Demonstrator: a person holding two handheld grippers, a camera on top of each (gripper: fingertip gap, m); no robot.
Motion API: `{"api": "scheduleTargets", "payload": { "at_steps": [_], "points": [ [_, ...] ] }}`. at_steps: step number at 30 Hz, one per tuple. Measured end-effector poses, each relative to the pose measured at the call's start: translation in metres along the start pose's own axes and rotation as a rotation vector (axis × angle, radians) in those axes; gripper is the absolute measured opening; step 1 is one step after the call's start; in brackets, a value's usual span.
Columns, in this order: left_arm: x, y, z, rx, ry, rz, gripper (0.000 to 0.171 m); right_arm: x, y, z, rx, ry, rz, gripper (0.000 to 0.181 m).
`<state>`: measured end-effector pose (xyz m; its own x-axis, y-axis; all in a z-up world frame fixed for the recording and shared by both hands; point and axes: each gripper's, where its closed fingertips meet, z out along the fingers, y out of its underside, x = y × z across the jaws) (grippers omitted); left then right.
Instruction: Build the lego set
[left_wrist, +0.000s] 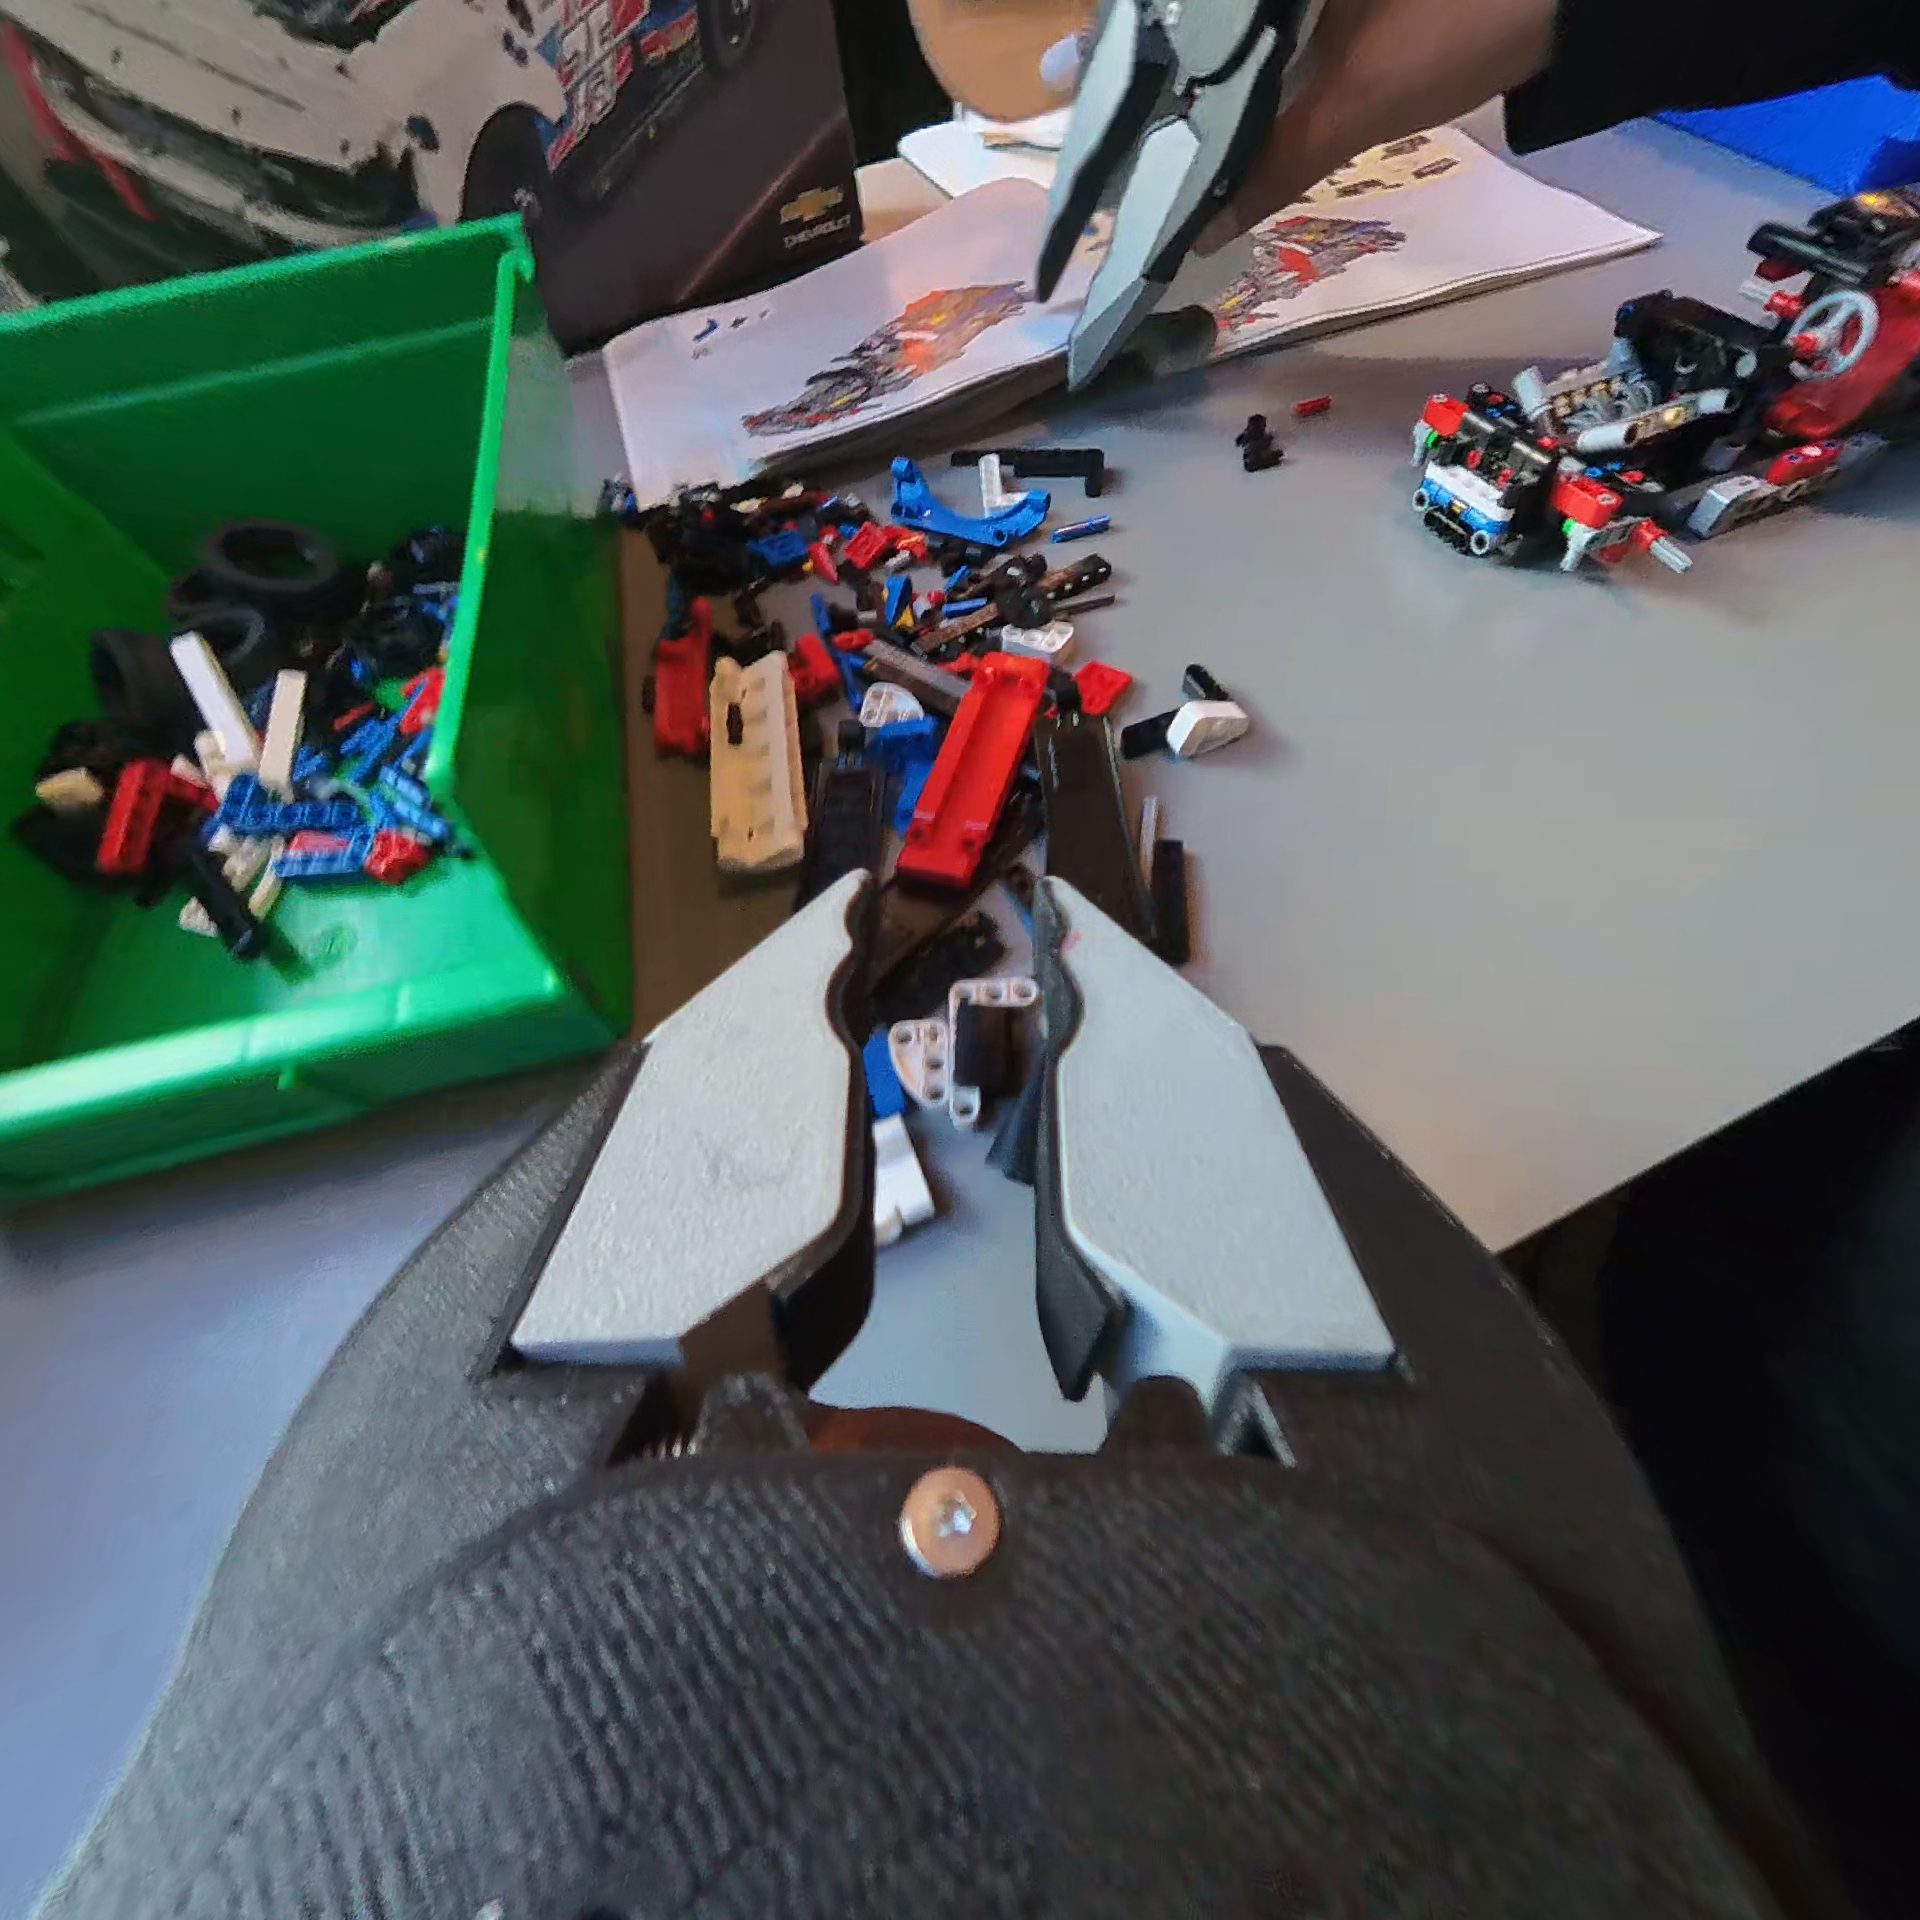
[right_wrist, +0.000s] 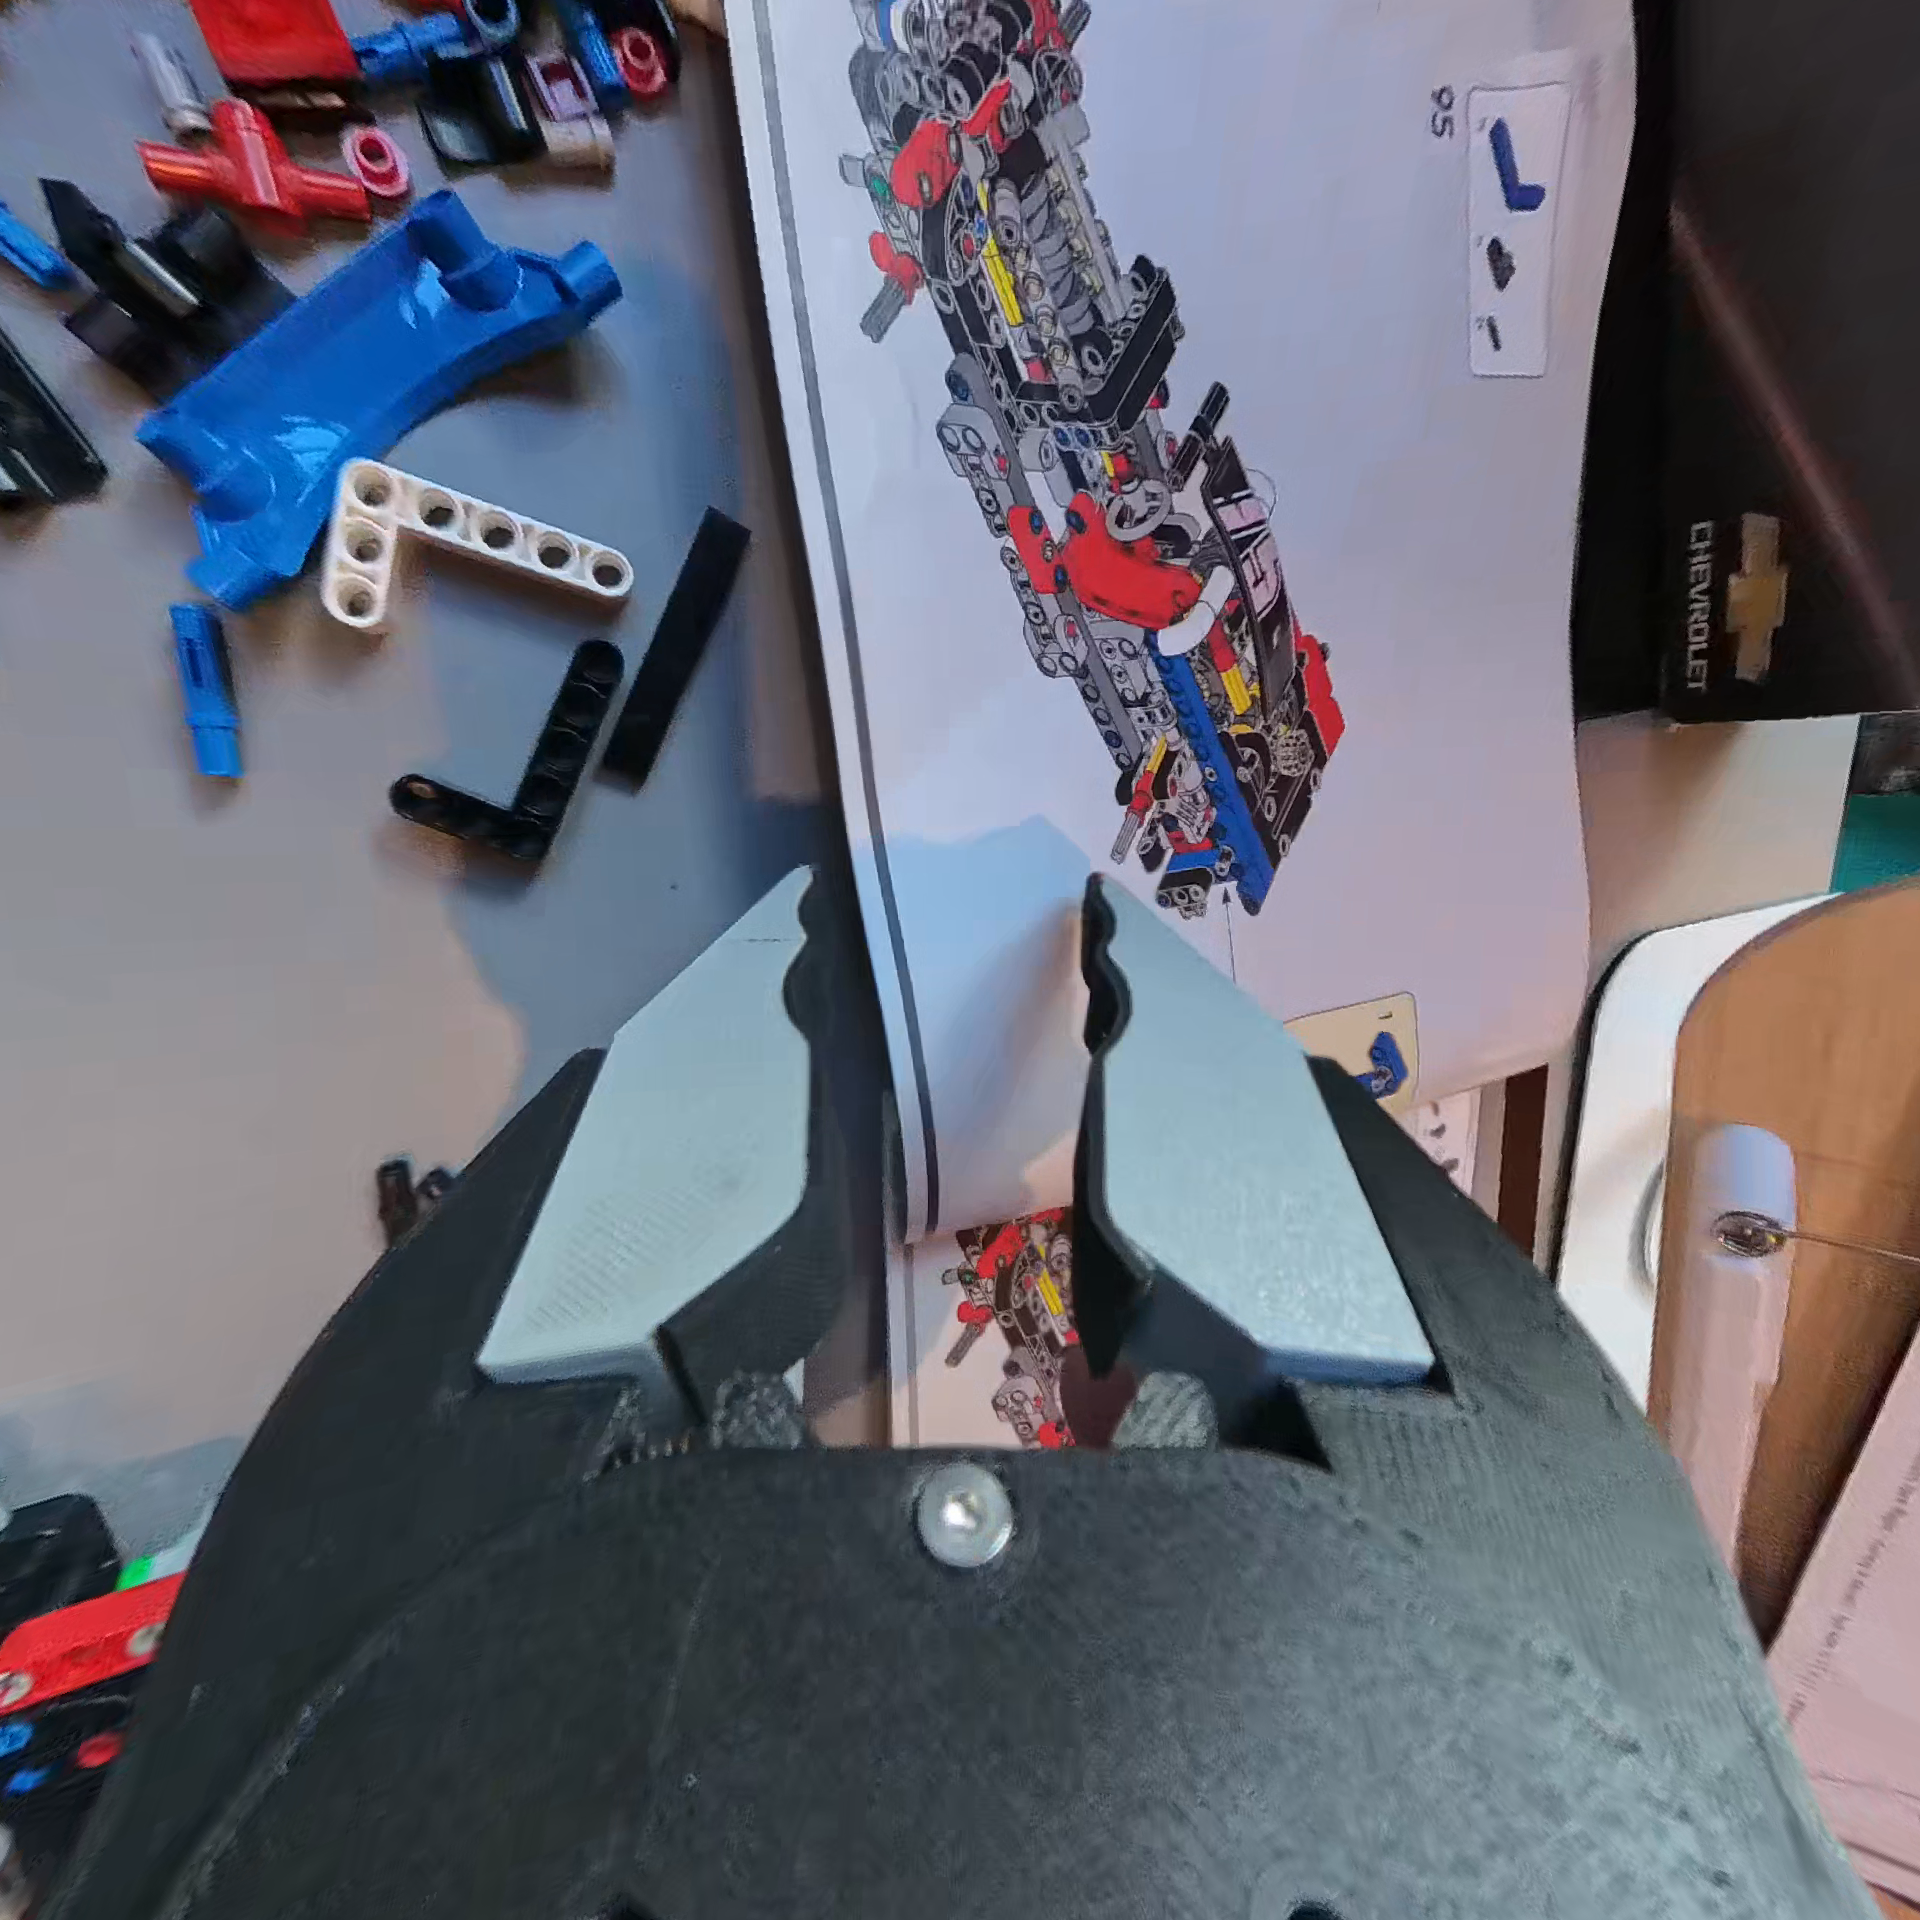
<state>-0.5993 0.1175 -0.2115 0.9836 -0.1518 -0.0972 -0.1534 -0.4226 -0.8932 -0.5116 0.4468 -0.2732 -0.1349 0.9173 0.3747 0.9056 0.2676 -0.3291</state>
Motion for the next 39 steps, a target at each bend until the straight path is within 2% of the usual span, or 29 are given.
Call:
{"api": "scheduleTargets", "payload": {
  "at_steps": [3, 6, 12, 17, 21, 25, 29, 36, 37, 39],
  "points": [
    [-0.013, 0.011, -0.007, -0.009, -0.029, -0.09, 0.026, 0.001, 0.011, 0.004, -0.029, 0.0, 0.004, 0.043],
    [-0.02, 0.018, -0.009, -0.02, -0.057, -0.116, 0.026, -0.006, 0.017, -0.018, 0.003, -0.033, 0.041, 0.043],
    [-0.022, 0.037, 0.0, -0.065, -0.067, -0.142, 0.026, -0.02, 0.058, -0.11, 0.204, -0.039, 0.231, 0.041],
    [-0.023, 0.04, 0.007, -0.093, -0.037, -0.143, 0.027, -0.02, 0.122, -0.193, 0.407, 0.065, 0.475, 0.038],
    [-0.036, 0.04, 0.002, -0.106, -0.059, -0.151, 0.025, -0.02, 0.175, -0.233, 0.507, 0.189, 0.606, 0.035],
    [-0.021, 0.045, -0.003, -0.146, 0.047, -0.172, 0.022, -0.031, 0.2, -0.245, 0.596, 0.194, 0.706, 0.034],
    [0.004, 0.05, -0.006, -0.213, 0.13, -0.094, 0.022, -0.042, 0.211, -0.242, 0.609, 0.196, 0.717, 0.032],
    [0.02, 0.077, 0.003, -0.403, 0.144, 0.067, 0.022, -0.053, 0.205, -0.24, 0.638, 0.175, 0.692, 0.032],
    [0.023, 0.075, 0.003, -0.394, 0.159, 0.064, 0.015, -0.054, 0.204, -0.241, 0.641, 0.173, 0.688, 0.032],
    [0.023, 0.076, 0.004, -0.403, 0.16, 0.071, 0.012, -0.058, 0.205, -0.242, 0.647, 0.17, 0.682, 0.031]
  ]
}}
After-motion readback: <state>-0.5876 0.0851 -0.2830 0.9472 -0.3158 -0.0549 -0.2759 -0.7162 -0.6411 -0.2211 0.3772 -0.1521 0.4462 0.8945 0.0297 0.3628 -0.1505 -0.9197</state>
